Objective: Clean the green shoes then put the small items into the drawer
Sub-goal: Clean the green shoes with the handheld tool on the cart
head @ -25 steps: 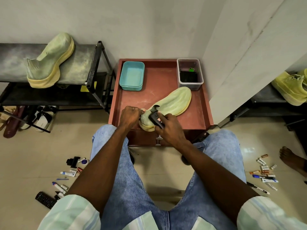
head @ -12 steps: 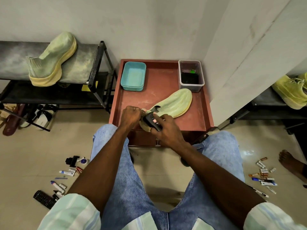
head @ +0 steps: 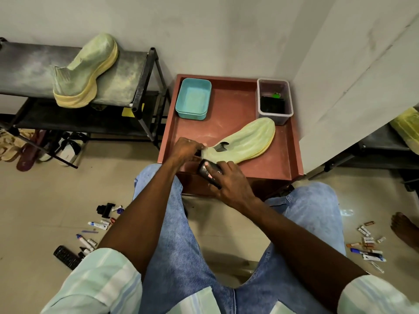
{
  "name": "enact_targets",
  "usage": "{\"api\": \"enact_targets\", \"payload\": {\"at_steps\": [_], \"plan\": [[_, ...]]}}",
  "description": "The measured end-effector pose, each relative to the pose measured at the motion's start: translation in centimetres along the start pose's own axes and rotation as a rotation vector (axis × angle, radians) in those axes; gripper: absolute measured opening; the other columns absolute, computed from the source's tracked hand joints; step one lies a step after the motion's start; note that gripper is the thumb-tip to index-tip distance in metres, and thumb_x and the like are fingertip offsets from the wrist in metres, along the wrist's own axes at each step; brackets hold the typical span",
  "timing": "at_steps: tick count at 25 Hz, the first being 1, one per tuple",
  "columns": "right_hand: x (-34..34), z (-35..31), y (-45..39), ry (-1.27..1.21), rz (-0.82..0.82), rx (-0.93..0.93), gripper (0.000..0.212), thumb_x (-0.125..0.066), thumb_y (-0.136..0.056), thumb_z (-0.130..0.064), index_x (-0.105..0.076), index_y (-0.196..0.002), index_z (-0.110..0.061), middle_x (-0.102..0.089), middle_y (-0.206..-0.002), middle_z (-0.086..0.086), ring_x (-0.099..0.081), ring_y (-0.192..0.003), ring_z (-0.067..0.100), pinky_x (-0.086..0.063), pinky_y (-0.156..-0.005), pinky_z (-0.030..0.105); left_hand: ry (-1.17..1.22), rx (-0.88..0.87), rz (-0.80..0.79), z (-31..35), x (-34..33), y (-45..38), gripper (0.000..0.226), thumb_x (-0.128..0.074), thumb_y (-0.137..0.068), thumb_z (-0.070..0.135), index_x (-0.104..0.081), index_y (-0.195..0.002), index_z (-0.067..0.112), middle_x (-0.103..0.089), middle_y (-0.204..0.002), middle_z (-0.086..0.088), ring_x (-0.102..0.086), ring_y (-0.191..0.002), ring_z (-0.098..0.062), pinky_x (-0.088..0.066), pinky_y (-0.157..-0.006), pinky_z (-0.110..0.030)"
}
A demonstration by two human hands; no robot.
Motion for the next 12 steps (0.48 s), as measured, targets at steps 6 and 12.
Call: {"api": "enact_targets", "payload": {"at_steps": [6, 12], "plan": [[0.3, 0.6, -1.0, 0.082, 0.091, -0.030, 0.058, -0.069, -0.077, -0.030, -0.056, -0.133, -0.019, -0.059, -0.120, 0.015, -0.051, -0.092, 0.031, -0.046, -0.077, 0.039, 0.011, 0.045, 0.001, -0.6, 0.3, -1.2, 0.022, -0.076, -0.071, 0.014, -0.074, -0.084, -0.002, -0.074, -0.084, -0.016, -0.070, -0.081, -0.031, -0.057, -0.078, -0.044], [-0.3, 0.1, 0.2, 0.108, 0.071, 0.034, 0.057, -0.070, -0.078, -0.030, -0.056, -0.132, -0.018, -0.059, -0.121, 0.015, -0.051, -0.095, 0.030, -0.045, -0.079, 0.039, 0.032, 0.014, 0.005, -0.3, 0.1, -1.1, 0.010, -0.074, -0.073, 0.003, -0.074, -0.080, -0.003, -0.072, -0.080, -0.018, -0.067, -0.074, -0.026, -0.058, -0.074, -0.041]]}}
Point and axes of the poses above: each hand's wrist, its own y-axis away from the middle knuckle, its own x-axis out of the back of the hand, z = x × y, the point moved 5 cm from there along -y, towards the middle knuckle
